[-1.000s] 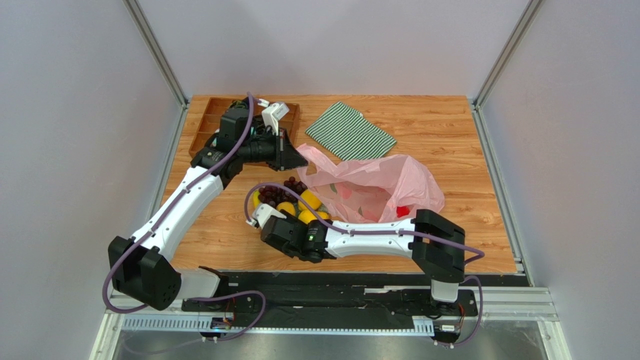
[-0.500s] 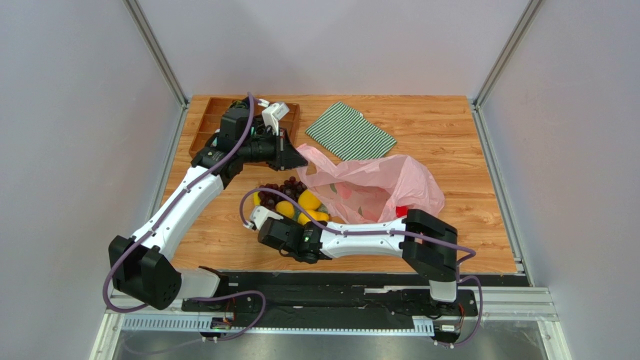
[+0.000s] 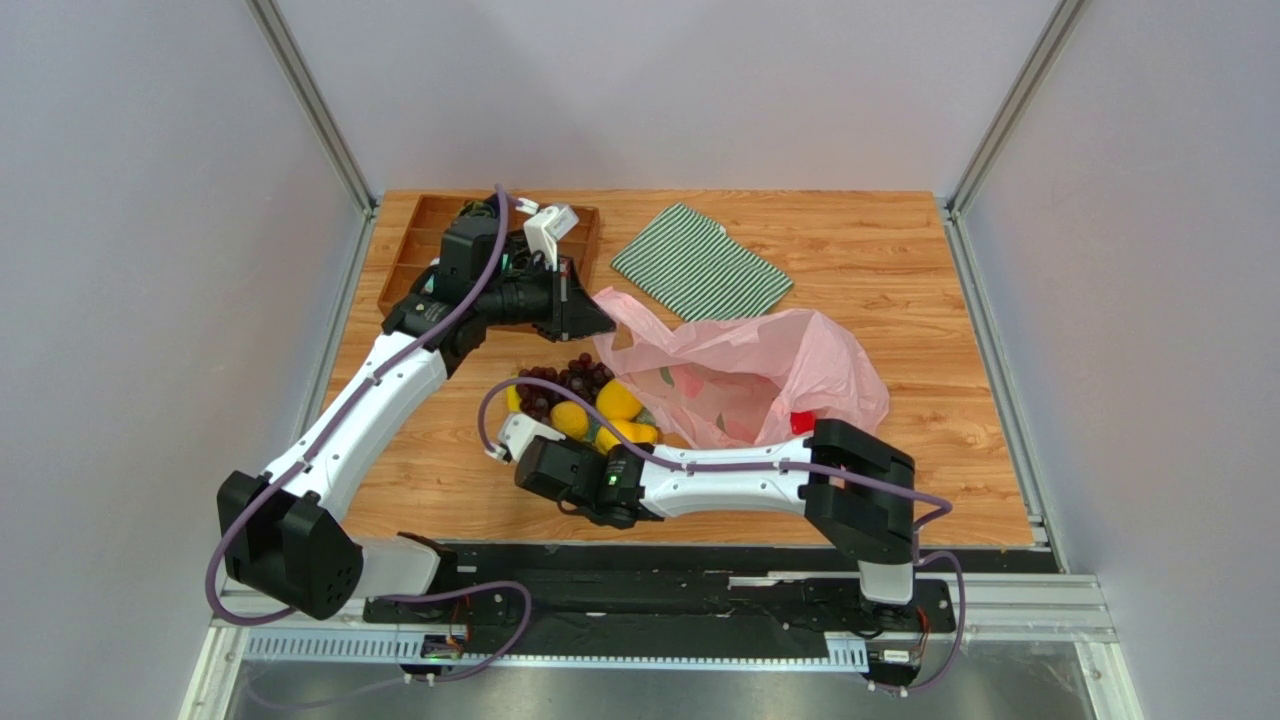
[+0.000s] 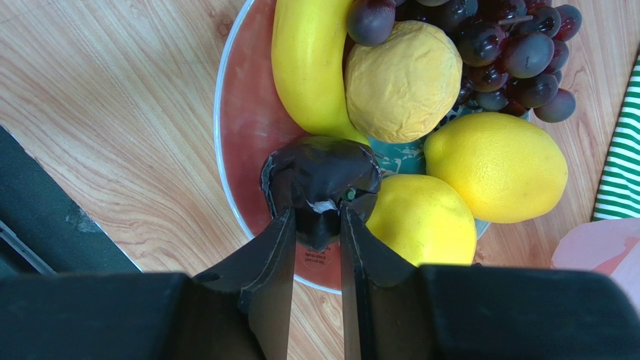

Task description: Place the fruits into the plastic bag

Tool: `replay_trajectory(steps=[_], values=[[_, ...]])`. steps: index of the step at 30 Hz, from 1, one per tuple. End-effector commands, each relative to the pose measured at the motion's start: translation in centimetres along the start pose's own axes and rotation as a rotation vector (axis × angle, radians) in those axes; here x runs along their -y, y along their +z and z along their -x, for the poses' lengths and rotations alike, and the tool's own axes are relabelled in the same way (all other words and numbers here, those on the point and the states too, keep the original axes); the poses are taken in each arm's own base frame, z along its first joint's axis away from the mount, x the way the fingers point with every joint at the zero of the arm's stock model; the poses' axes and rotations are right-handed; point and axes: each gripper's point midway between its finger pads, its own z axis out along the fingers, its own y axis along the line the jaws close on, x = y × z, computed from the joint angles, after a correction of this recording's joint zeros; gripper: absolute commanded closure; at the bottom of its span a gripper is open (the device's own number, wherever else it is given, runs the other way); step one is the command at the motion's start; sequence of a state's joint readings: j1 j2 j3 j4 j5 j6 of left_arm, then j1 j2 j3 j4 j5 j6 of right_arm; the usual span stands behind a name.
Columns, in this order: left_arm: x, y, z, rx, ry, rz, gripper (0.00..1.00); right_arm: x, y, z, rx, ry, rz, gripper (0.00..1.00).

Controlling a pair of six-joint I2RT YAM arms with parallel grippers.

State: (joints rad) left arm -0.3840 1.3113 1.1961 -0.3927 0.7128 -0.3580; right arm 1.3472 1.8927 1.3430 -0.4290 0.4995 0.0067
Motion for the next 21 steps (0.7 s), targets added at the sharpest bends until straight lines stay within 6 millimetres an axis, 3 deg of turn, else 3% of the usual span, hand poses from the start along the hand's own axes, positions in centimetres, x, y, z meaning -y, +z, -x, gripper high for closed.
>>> replay_trajectory(steps=[1, 12, 21], values=[[0.7, -0.1, 1.1, 0.018, 0.027, -0.016, 1.00, 0.5, -1.3, 1.5, 0.044, 0.020, -0.007, 1.00], [0.7, -0.1, 1.0, 0.016, 0.023, -0.014, 1.00, 1.0, -4.2, 3.3, 0.138, 0.092, 0.052, 1.00], [0.6, -0.1, 1.0, 0.018, 0.023, -0.008, 1.00, 2.9, -8.4, 5.0, 0.278, 0.192, 0.071, 1.00]])
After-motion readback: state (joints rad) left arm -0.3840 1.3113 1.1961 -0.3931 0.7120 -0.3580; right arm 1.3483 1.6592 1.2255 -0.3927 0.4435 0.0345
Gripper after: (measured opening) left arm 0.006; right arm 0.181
